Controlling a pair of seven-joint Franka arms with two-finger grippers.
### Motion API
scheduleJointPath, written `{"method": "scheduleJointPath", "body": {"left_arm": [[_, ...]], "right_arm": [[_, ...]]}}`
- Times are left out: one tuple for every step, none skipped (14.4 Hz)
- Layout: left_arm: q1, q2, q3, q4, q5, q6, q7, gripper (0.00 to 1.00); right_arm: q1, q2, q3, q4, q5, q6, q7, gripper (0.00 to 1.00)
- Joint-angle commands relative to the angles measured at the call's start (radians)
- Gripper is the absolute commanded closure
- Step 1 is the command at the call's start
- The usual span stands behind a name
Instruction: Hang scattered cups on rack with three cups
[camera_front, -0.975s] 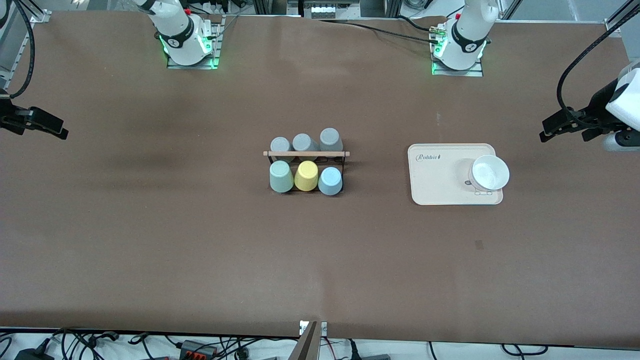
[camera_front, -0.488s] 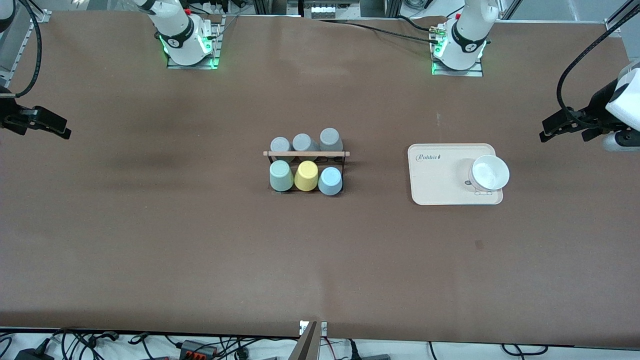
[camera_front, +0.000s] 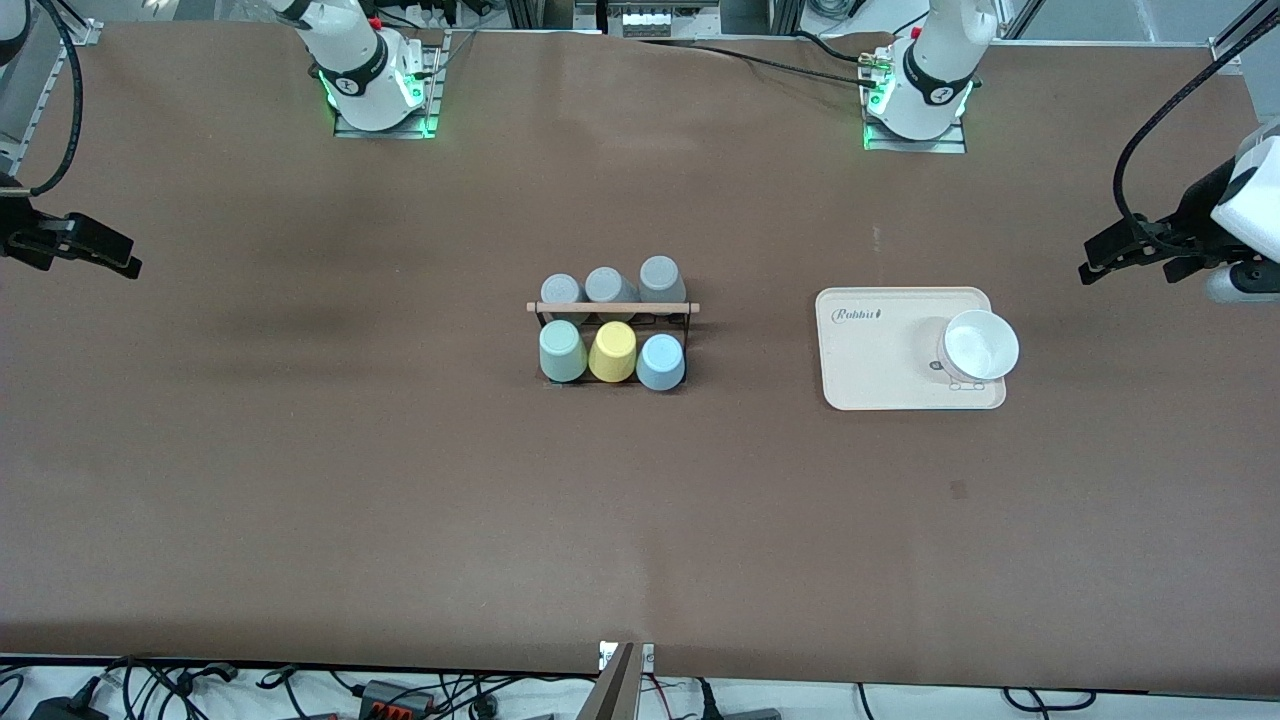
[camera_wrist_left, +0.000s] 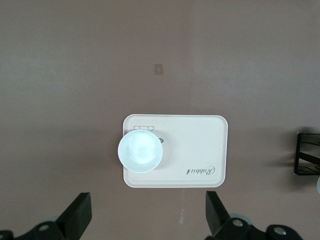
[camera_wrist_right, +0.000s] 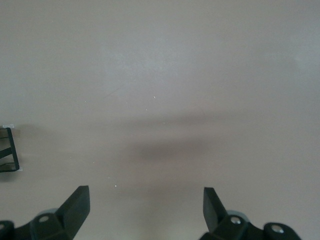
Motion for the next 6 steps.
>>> {"method": "scheduleJointPath", "body": {"left_arm": [[-0.001,-0.014,-0.003,-0.003,0.012,0.001,-0.009,0.00],[-0.001,-0.013,-0.003,-0.004,0.012,0.001,-0.009,0.00],[-0.001,-0.013,-0.003,-0.004,0.012,0.003,-0.009,0.00],[-0.001,-0.014,-0.003,-0.003,0.012,0.003,-0.009,0.00],[-0.001,-0.014,-0.005,-0.003,0.012,0.003,-0.009,0.00],[-0.001,-0.013,-0.005,-0.003,0.012,0.003,-0.009,0.00]], "right_arm": [[0.007,-0.012,-0.006,-0.013,0.002,0.006,-0.008,0.00],[0.010,-0.012,-0.006,-0.013,0.002,0.004,-0.008,0.00],[0.009,-0.012,0.000,-0.013,0.002,0.004,-0.009,0.00],[0.009,-0.012,0.000,-0.013,0.002,0.004,-0.011,0.00],[0.009,-0.012,0.000,-0.013,0.002,0.004,-0.012,0.00],[0.010,-0.012,0.002,-0.013,0.002,0.003,-0.011,0.00]]}}
